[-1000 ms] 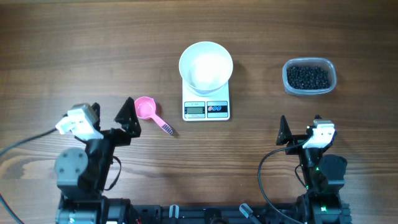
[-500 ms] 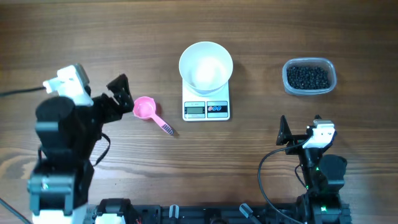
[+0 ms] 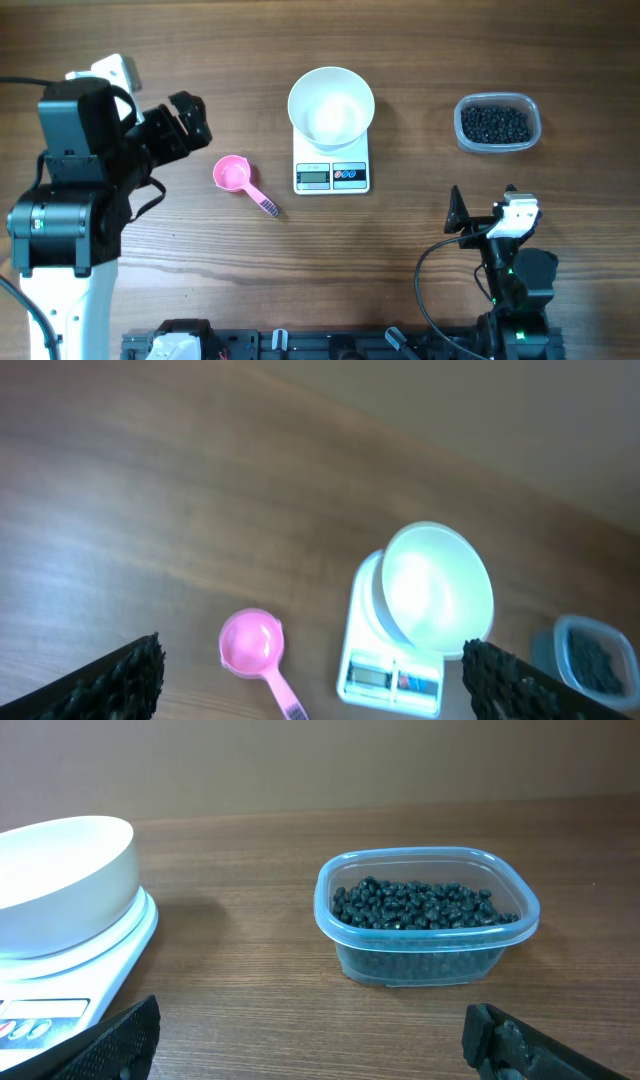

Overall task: Scoop item into bowl and weigh 150g on scale
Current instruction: 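Raise the left arm and move the left gripper over the pink scoop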

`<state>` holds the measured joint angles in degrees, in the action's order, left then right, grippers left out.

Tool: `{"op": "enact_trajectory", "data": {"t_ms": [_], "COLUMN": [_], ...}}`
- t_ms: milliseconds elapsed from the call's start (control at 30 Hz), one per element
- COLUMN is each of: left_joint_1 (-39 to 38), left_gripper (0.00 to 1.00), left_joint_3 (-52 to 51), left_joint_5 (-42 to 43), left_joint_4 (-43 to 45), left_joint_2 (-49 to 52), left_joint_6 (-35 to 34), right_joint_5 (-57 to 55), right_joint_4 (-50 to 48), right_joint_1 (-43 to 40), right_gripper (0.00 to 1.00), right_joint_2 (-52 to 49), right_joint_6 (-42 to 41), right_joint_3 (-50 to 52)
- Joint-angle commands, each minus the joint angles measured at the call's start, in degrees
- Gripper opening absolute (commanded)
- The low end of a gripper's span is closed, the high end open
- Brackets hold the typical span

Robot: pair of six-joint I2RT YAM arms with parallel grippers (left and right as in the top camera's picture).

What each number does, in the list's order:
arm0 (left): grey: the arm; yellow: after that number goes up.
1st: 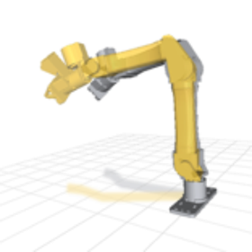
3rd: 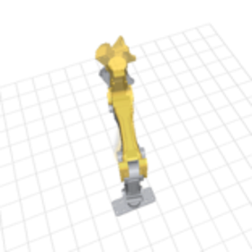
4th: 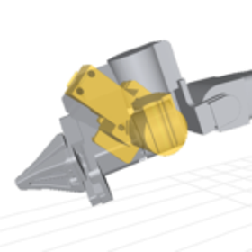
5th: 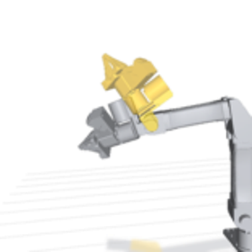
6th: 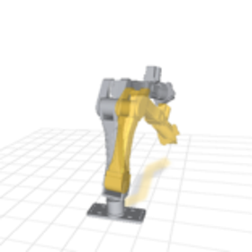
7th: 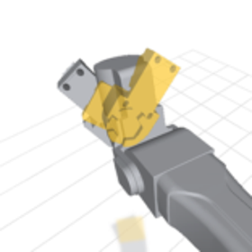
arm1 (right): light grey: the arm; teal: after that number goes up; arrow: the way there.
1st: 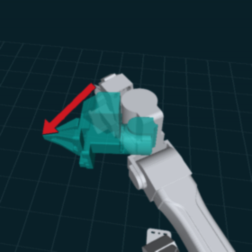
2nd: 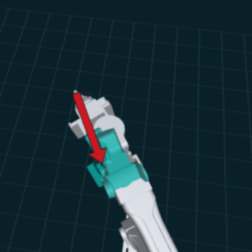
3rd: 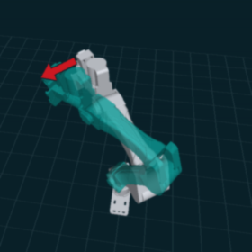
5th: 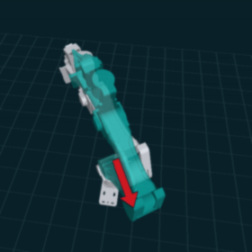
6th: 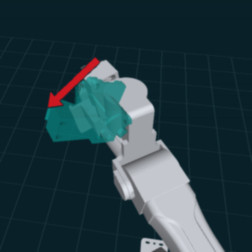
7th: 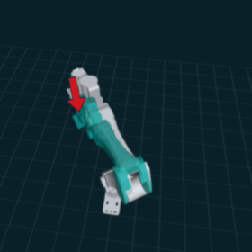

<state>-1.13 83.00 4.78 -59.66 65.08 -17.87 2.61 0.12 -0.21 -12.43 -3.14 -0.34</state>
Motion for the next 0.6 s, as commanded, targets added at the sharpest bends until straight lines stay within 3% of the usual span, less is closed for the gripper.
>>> {"op": "enact_trajectory", "data": {"t_ms": [0, 333, 567], "left_joint_1": [-0.2, -0.2, -0.2], "left_gripper": [1.00, 1.00, 1.00], "left_joint_3": [1.2, 1.2, 1.2], "left_joint_5": [3.1, 3.3, 12.5], "left_joint_4": [-3.2, -9.2, -9.2], "left_joint_2": [0.8, 0.8, 0.8], "left_joint_6": [0.7, 0.7, 0.7], "right_joint_5": [0.9, 0.9, 0.9], "right_joint_4": [-0.2, -0.2, -0.2], "right_joint_1": [-0.1, -0.1, -0.1], "right_gripper": [1.00, 1.00, 1.00], "right_joint_2": [-0.2, -0.2, -0.2], "right_joint_6": [-0.3, -0.3, -0.3], "right_joint_3": [0.0, 0.0, 0.0]}}
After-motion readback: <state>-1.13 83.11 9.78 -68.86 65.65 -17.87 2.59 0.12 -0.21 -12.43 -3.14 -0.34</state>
